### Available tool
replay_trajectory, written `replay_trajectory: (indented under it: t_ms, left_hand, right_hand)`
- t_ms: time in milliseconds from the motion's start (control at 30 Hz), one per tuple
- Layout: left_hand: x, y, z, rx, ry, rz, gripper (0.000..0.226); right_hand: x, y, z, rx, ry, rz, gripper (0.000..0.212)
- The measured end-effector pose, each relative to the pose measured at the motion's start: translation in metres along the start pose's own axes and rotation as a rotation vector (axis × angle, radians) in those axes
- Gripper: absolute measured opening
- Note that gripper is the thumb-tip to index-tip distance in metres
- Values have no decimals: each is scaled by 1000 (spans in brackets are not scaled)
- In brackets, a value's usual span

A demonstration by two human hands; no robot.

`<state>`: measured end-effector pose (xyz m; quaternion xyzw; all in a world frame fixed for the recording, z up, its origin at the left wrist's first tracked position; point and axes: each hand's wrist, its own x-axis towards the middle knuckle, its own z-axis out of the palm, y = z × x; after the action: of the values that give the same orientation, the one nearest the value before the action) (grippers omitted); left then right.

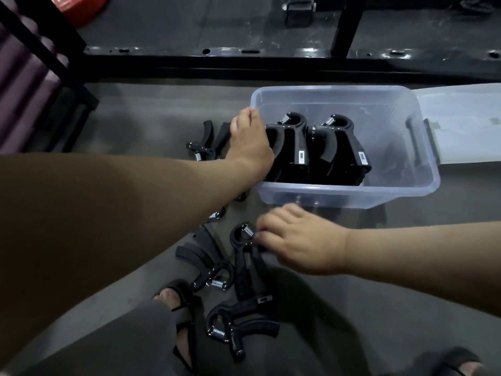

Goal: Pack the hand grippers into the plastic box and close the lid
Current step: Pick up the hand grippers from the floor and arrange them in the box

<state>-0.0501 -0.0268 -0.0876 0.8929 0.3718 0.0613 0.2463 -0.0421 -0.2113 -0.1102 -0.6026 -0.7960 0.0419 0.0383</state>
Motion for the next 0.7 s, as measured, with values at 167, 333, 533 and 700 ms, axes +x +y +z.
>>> replay_trajectory:
  t_ms: [167, 333, 533, 700]
  left_hand:
    - [0, 0, -1, -9, -11, -3, 70]
    - [-1, 0, -2, -24, -21, -3, 74]
    - [-2, 0, -3, -40, -19, 10, 74]
    - [0, -1, -1, -42, -14, 14, 73]
  right_hand:
    - [18, -32, 48, 241, -614, 308, 46]
    - [29, -52, 68, 233, -775, 254, 82]
    - [33, -48, 70, 437, -674, 467, 63]
    - [53, -48, 65, 349, -728, 477, 51]
